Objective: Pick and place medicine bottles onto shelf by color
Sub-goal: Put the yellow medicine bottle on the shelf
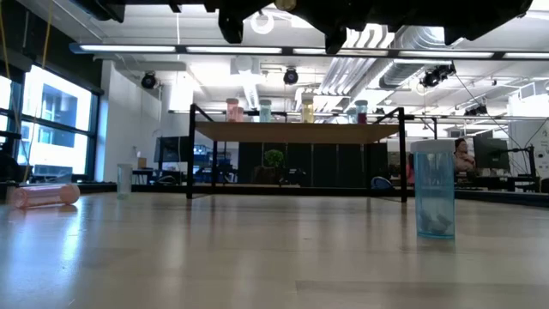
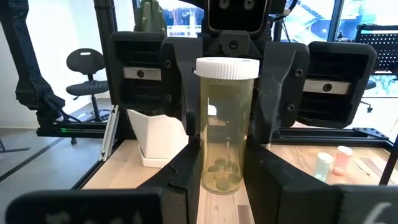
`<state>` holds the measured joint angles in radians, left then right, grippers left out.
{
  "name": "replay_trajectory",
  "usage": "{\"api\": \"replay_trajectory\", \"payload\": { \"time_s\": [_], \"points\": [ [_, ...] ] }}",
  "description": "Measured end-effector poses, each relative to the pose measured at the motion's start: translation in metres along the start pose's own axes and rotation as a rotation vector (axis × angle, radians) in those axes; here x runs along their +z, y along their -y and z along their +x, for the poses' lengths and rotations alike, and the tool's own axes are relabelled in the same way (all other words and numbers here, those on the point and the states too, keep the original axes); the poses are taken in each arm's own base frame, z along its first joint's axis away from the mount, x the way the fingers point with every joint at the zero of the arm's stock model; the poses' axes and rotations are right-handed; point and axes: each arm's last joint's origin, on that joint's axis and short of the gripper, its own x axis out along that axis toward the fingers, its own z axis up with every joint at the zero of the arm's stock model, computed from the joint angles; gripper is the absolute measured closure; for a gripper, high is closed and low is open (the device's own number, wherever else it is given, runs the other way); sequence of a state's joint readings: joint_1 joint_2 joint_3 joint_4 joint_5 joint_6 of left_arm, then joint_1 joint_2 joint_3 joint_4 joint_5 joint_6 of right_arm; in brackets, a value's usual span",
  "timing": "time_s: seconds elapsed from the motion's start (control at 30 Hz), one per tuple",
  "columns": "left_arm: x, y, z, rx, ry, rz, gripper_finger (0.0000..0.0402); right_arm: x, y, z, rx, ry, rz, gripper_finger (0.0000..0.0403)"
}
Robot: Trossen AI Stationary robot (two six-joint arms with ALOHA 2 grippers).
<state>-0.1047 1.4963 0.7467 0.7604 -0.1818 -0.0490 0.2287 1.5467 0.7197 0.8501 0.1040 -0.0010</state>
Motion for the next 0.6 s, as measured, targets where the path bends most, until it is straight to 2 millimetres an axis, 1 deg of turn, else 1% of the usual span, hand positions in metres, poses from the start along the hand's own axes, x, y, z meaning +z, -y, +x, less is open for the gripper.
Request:
{"api": "replay_trajectory", "payload": {
  "time_s": [0.3,0.6],
  "points": [
    [-0.0001,0.0000,0.0000,-0.002,0.000,0.001,0.0302,0.0000,0.0000,0.0000,0.000,0.000,0.000,0.0317],
    [-0.0001,0.0000,0.0000,-0.002,0.000,0.000,0.0306,0.0000,0.0000,0.0000,0.000,0.000,0.000,0.0317]
  ]
}}
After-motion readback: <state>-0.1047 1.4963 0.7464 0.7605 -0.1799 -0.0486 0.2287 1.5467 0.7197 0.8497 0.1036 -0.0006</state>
